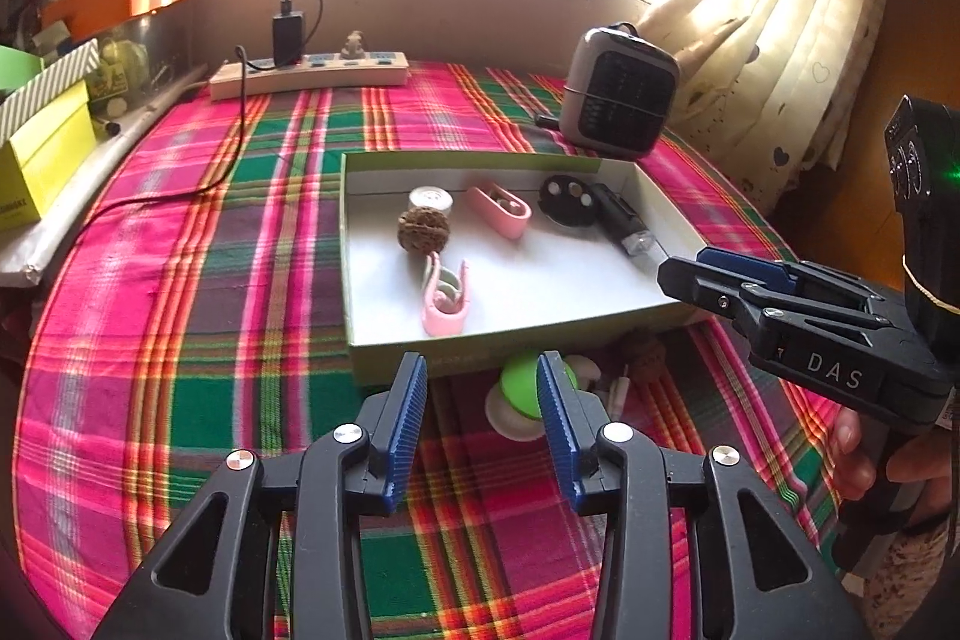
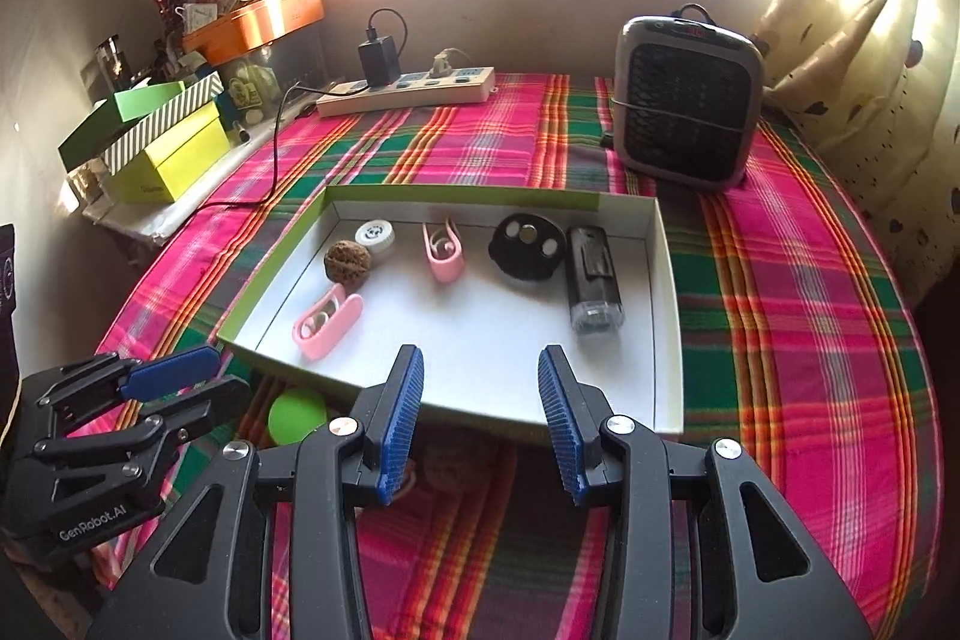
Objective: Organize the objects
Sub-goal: 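Withdraw from the box and close the left gripper on the green-capped knob, then reach the right gripper to the white USB cable and close on it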
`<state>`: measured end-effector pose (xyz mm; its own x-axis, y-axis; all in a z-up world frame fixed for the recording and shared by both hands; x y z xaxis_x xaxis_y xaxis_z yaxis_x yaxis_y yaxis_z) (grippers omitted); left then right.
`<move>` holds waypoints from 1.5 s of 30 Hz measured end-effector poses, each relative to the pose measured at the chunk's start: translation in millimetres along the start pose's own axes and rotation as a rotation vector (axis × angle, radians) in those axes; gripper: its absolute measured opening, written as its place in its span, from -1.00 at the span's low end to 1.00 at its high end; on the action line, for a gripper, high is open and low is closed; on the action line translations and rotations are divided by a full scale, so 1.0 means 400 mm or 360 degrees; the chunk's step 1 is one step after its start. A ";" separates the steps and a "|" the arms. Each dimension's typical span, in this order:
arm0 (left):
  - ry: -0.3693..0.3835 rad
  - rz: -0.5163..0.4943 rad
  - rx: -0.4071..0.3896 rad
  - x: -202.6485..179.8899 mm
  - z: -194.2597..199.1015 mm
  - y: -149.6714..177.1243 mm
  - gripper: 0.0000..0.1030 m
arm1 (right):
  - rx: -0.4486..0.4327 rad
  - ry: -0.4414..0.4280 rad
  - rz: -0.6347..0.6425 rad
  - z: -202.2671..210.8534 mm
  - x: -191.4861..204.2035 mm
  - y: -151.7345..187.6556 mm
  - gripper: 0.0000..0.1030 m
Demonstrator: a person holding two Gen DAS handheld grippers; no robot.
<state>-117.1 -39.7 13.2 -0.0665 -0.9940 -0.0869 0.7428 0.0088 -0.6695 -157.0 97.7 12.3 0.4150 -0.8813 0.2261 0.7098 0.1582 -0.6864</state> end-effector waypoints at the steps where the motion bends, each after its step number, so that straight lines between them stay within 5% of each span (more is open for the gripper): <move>1: 0.0010 -0.0005 0.0008 -0.004 -0.002 0.002 -0.24 | -0.0004 0.0004 -0.0005 0.004 -0.001 0.005 -0.20; 27: -0.0016 -0.0097 0.0071 -0.070 -0.065 0.008 -0.18 | 0.0037 0.0023 -0.0094 0.020 -0.035 0.091 -0.19; 35: -0.0018 -0.0112 0.0059 -0.067 -0.059 0.009 -0.39 | 0.0048 0.0027 -0.0093 0.020 -0.027 0.099 -0.19; 45: -0.0029 -0.0082 0.0031 -0.040 -0.035 0.013 -0.39 | 0.0070 0.0022 -0.0081 0.018 0.000 0.108 -0.19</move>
<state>-121.7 -22.1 0.8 -0.0931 -0.9949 -0.0392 0.7513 -0.0444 -0.6585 -122.2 107.9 -12.3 0.3702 -0.8946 0.2503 0.7543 0.1322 -0.6431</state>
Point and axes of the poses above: each gripper's, at about its wrist camera, not at the fingertips, and z roughly against the way its jaws point, x to its left, y to its underside, the point moved 4 cm from there along -z, roughly the way its jaws point, and after that the axes turned 9 degrees about -y, right-handed, at the moved point
